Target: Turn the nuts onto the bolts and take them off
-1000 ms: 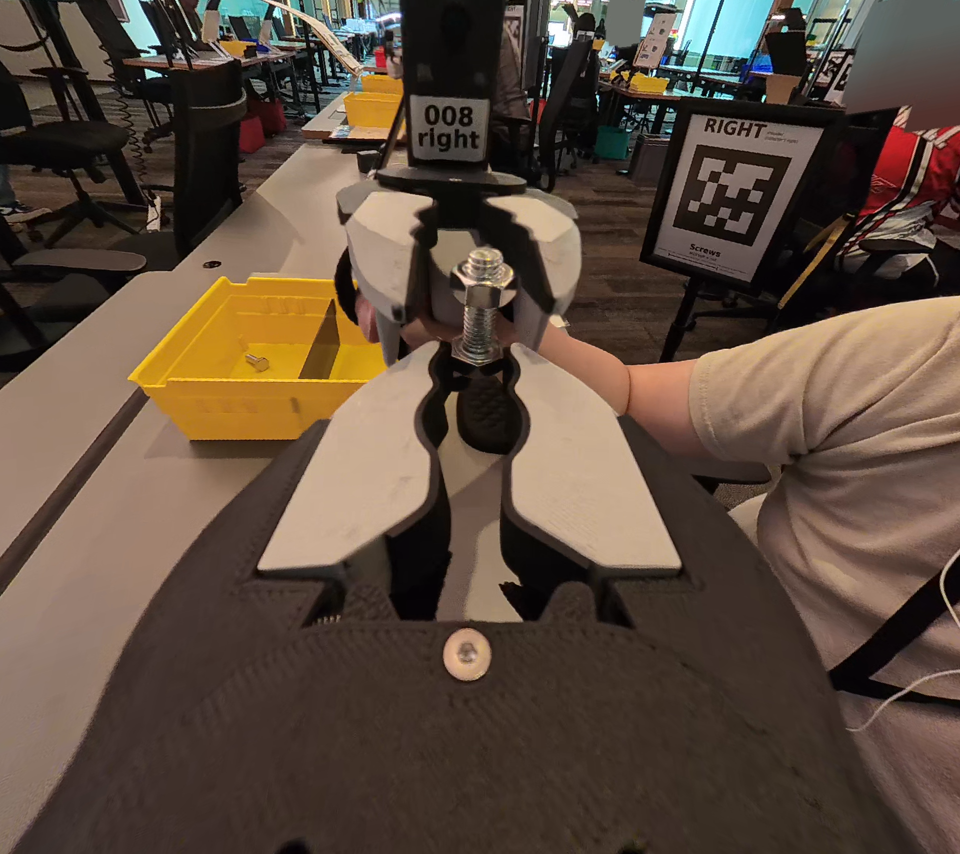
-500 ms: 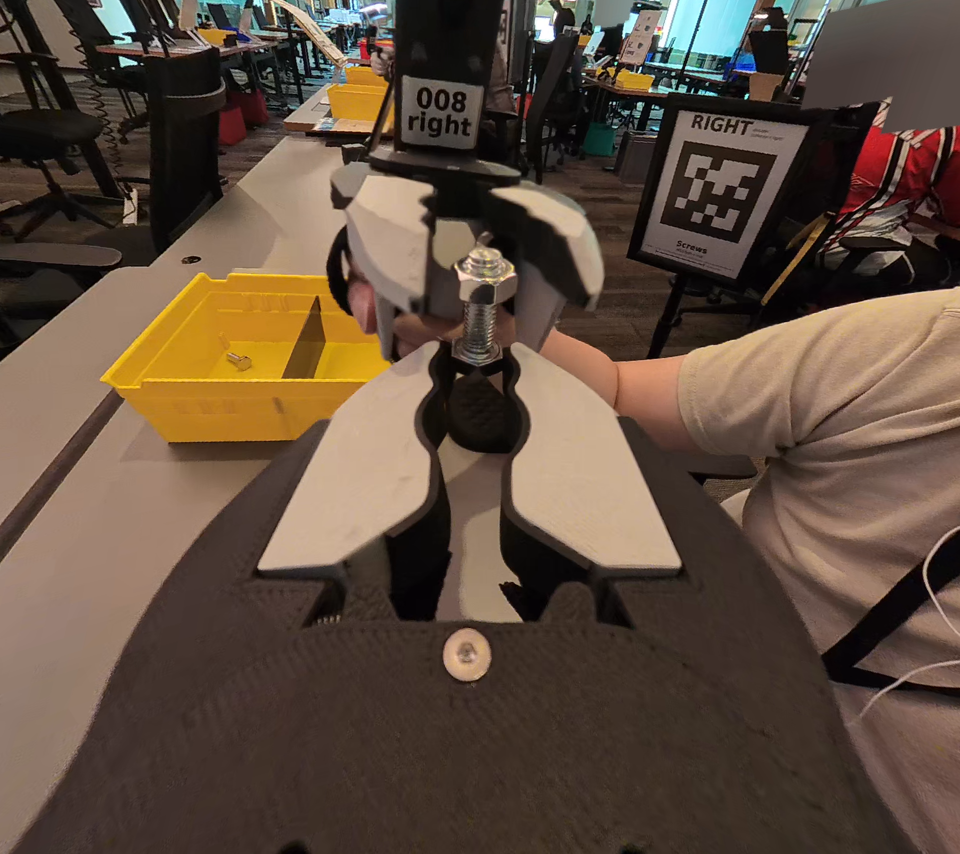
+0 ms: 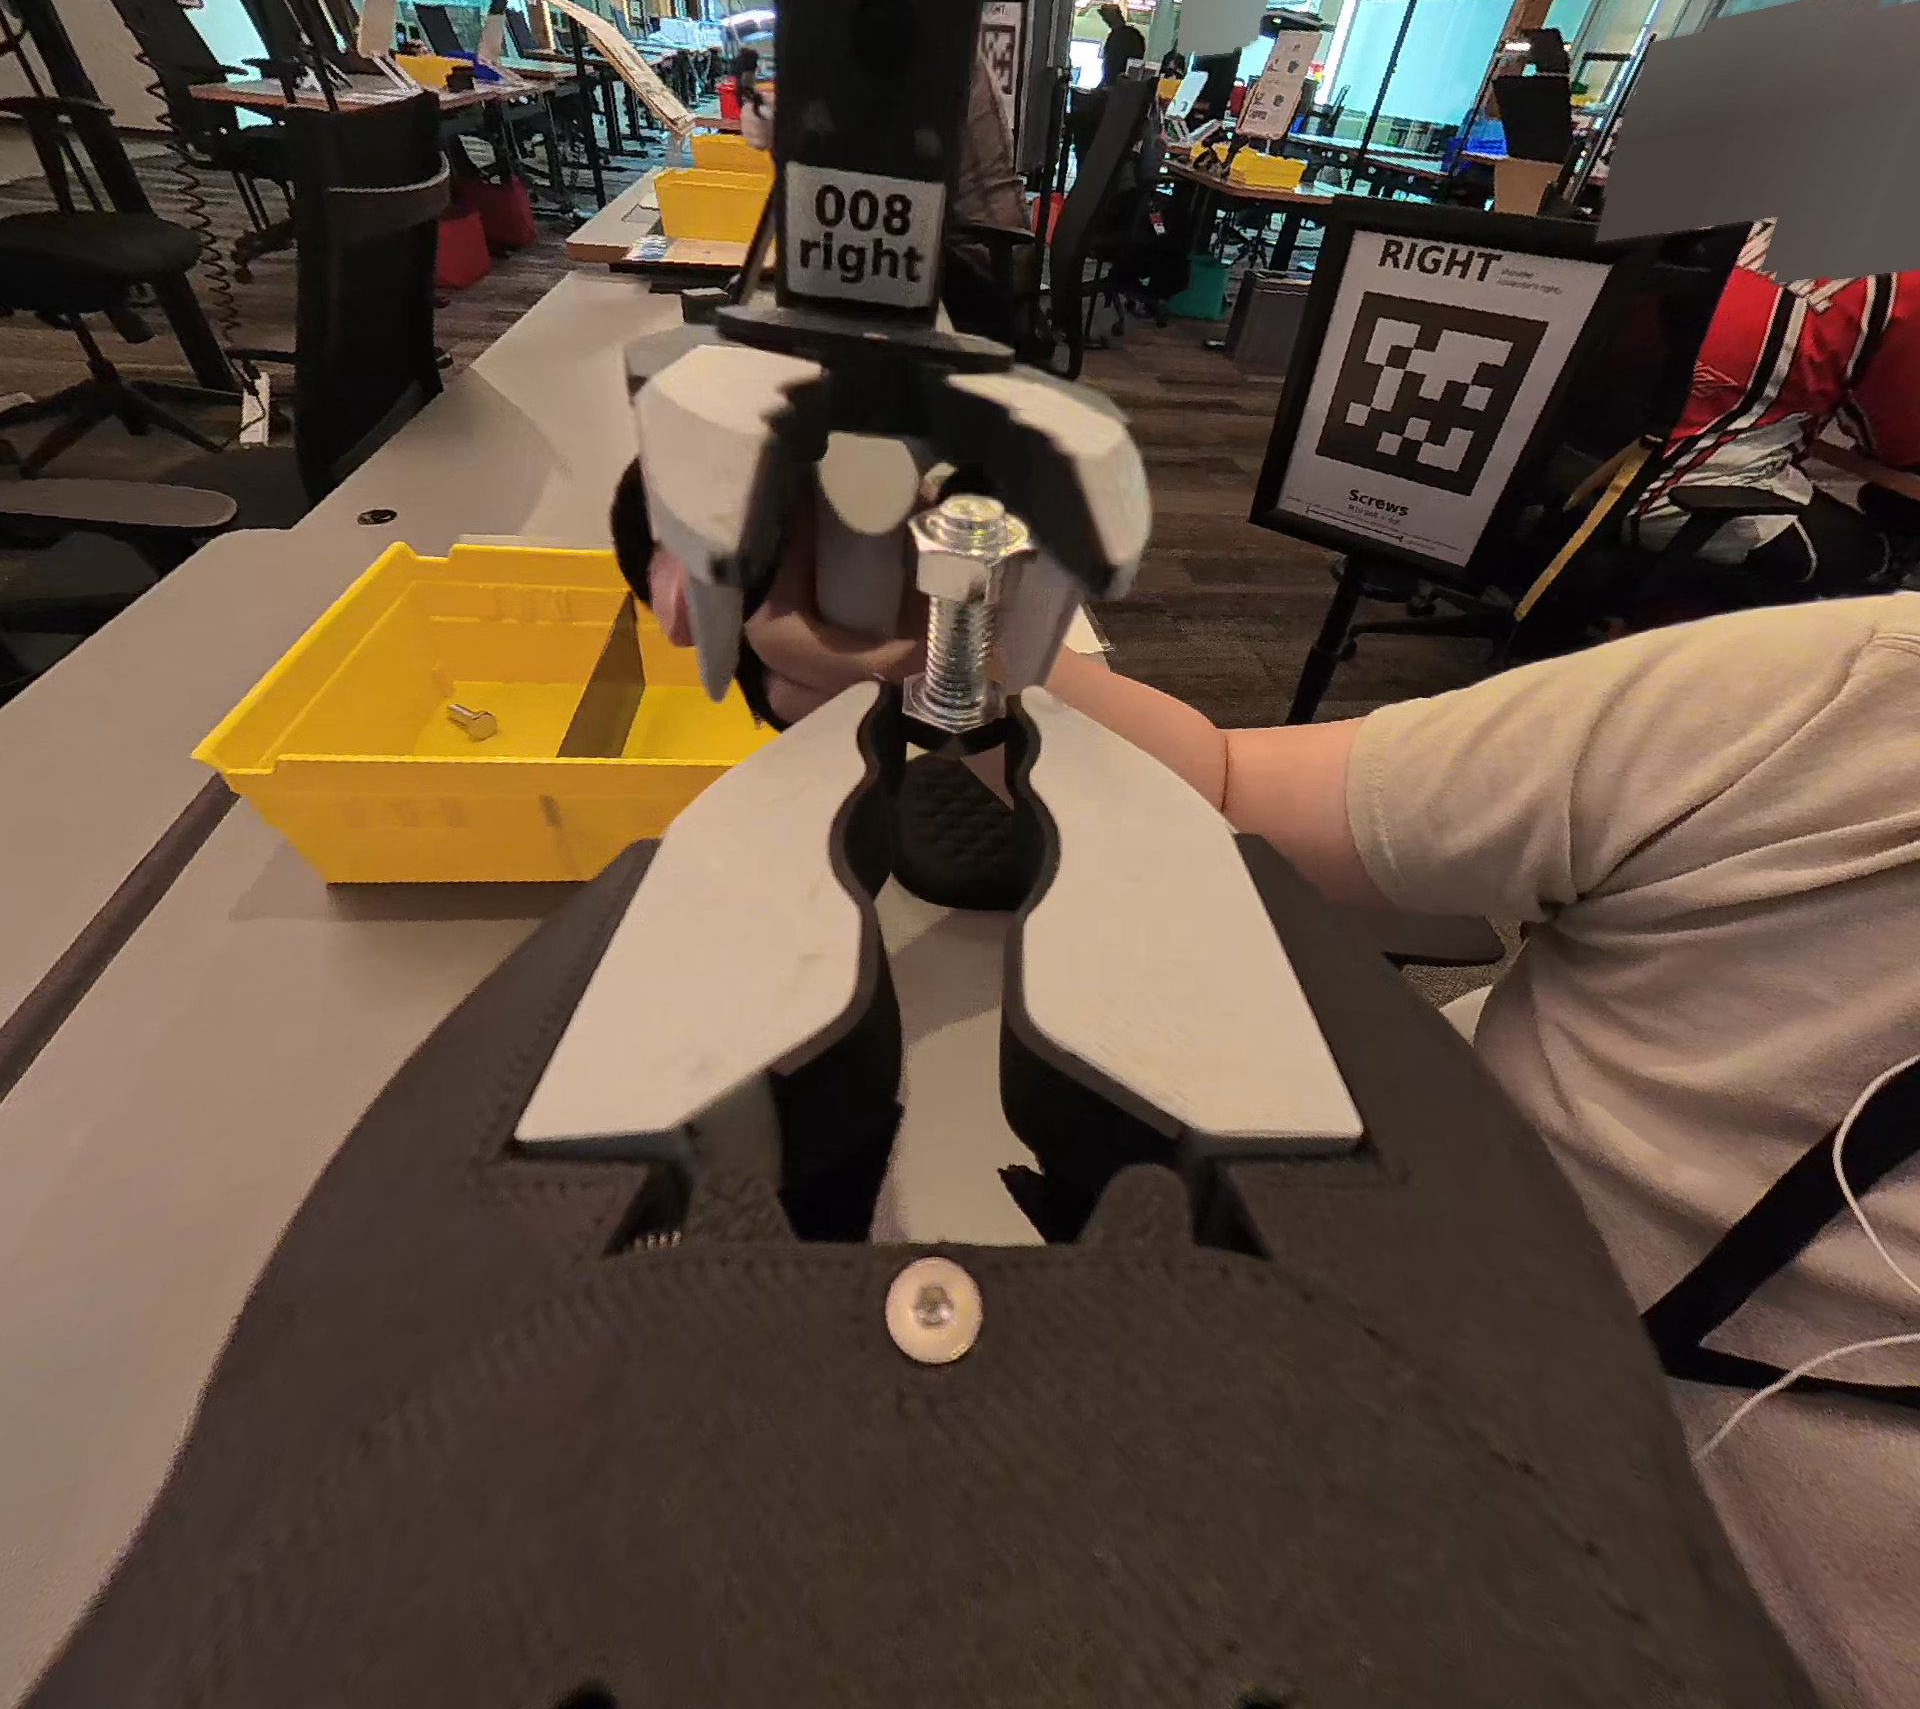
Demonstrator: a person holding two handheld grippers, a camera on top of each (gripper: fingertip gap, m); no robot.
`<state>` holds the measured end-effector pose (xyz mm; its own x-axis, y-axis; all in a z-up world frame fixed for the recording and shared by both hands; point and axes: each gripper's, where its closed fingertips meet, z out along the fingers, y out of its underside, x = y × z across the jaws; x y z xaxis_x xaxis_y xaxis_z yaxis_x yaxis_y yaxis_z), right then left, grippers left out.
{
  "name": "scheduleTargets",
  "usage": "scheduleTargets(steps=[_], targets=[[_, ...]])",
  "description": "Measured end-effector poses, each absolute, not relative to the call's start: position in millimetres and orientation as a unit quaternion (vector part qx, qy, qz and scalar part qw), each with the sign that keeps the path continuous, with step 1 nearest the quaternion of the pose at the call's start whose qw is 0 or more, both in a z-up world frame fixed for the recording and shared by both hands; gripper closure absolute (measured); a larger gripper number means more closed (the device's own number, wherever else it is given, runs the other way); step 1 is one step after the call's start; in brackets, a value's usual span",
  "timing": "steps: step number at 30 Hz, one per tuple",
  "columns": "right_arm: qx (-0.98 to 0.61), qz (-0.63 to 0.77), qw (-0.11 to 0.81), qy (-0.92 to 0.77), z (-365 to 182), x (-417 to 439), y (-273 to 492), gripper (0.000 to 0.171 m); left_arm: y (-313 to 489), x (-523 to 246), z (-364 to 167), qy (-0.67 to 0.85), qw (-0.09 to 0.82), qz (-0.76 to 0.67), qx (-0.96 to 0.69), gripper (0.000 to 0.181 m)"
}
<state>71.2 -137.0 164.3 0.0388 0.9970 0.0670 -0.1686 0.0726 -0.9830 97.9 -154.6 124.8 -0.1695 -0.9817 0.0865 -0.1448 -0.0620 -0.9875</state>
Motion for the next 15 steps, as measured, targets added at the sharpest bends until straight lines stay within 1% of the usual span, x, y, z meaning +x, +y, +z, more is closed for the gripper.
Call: scheduleTargets(steps=[1,2,3,4,6,9,12,14,15], targets=[[-0.448,0.495,0.583,-0.463,164,74,-132,0.124,-157,98,126,0.558,0.397,-0.527,-0.503,0.163],[-0.441,0.489,0.596,-0.460,164,80,-128,0.118,-156,98,125,0.556,0.399,-0.524,-0.507,0.164],[-0.443,0.494,0.599,-0.448,165,88,-122,0.120,-155,99,125,0.555,0.403,-0.520,-0.510,0.163],[-0.457,0.502,0.598,-0.427,165,96,-113,0.127,-157,98,126,0.557,0.400,-0.524,-0.505,0.163],[-0.463,0.534,0.578,-0.409,167,104,-110,0.125,-160,97,127,0.558,0.395,-0.529,-0.503,0.163],[-0.422,0.555,0.576,-0.426,179,97,-132,0.125,-158,98,124,0.564,0.399,-0.513,-0.509,0.163],[-0.424,0.525,0.571,-0.467,173,77,-147,0.123,-159,100,123,0.564,0.394,-0.519,-0.508,0.163],[-0.438,0.489,0.584,-0.477,167,73,-142,0.123,-163,100,124,0.566,0.389,-0.526,-0.502,0.163],[-0.442,0.483,0.587,-0.476,165,76,-137,0.119,-164,100,124,0.566,0.389,-0.525,-0.503,0.163]])
